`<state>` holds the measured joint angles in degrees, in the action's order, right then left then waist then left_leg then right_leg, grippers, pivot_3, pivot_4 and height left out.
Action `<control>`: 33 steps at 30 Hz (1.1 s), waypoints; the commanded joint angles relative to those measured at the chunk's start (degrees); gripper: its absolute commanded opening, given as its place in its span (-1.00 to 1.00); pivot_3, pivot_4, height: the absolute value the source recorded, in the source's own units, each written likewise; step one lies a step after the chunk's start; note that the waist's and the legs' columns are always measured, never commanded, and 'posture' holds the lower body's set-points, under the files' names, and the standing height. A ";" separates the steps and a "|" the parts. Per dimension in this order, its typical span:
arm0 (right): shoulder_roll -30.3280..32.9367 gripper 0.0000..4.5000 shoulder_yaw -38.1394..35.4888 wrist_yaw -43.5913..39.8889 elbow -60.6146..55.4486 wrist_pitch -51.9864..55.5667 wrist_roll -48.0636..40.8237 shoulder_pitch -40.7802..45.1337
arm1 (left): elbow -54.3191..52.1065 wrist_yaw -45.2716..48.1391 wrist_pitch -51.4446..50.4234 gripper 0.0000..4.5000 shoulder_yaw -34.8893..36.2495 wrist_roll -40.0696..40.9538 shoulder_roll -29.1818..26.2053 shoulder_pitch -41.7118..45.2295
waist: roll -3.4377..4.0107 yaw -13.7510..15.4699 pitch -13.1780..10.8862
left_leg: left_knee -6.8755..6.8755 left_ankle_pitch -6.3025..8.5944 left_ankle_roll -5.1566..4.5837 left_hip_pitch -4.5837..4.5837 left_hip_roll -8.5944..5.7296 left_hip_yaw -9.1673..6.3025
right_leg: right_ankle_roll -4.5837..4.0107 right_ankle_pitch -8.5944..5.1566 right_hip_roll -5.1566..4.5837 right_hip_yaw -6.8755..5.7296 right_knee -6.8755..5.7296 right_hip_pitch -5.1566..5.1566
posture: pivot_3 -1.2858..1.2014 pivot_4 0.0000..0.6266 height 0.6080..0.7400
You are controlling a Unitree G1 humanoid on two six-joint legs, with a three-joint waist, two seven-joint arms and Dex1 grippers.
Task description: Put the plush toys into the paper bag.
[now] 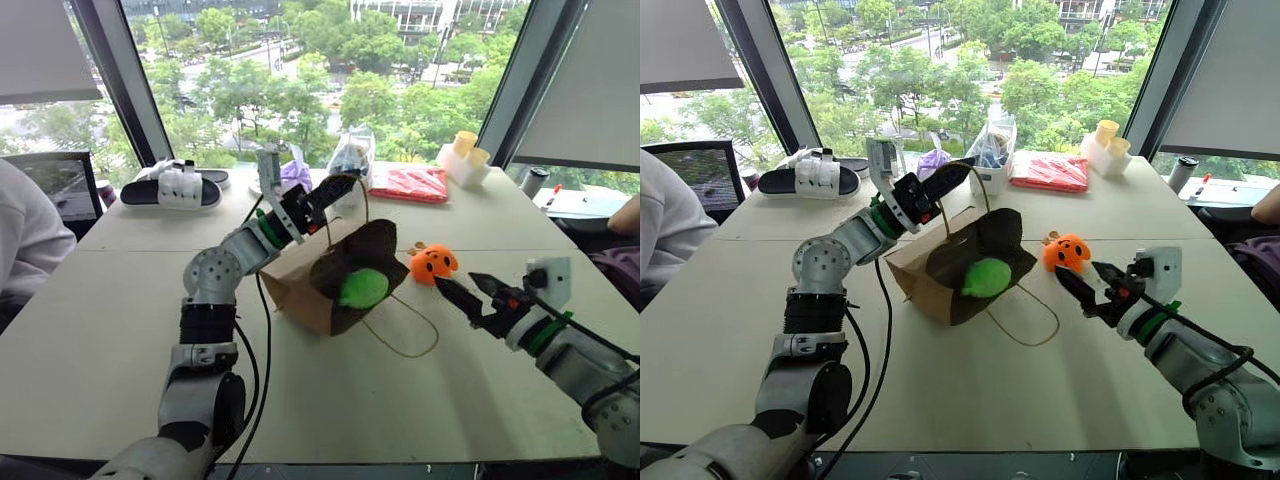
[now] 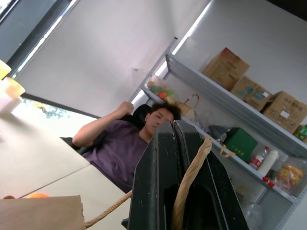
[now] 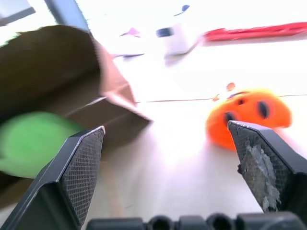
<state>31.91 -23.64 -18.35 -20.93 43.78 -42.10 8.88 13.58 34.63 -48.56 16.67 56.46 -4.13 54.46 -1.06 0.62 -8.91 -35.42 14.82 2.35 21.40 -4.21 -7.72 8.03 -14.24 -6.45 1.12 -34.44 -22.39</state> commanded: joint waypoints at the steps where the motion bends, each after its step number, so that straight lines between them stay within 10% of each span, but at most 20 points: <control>1: -0.09 0.98 6.71 2.45 10.50 -6.66 10.83 7.52 | -1.06 -1.27 -0.32 -1.00 0.47 1.61 0.30 1.79 | 0.00 -0.52 0.00 | 0.03 -0.04 0.06 0.01 0.00 0.02 | 0.00 0.00 0.00 0.01 0.00 -0.04 | 0.03 -0.52 1.00; 15: 6.07 0.98 4.57 -7.38 -1.72 1.40 0.31 8.66 | -5.97 -3.68 -0.52 -1.00 -1.11 2.14 0.62 -1.17 | 0.01 -1.12 0.00 | 0.08 0.02 -0.02 0.06 -0.03 0.00 | 0.03 0.02 -0.04 0.02 0.18 0.01 | 0.03 -0.52 1.00; 33: -6.26 0.88 14.65 -0.35 67.50 -17.34 25.22 41.66 | -8.36 -3.61 -2.25 -1.00 -4.69 1.62 1.93 -4.49 | 0.05 -1.53 0.01 | 0.19 -0.29 0.49 0.03 0.02 0.11 | -0.04 0.07 -0.01 0.09 -0.02 -0.19 | 0.03 -0.52 1.00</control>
<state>25.36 -9.28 -18.45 43.04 28.00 -18.71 49.32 7.88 30.83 -50.68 12.99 57.59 -2.36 49.82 -1.01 -0.91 -8.90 -35.23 14.52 2.84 21.43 -4.20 -7.61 7.99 -14.16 -6.45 1.20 -34.44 -22.56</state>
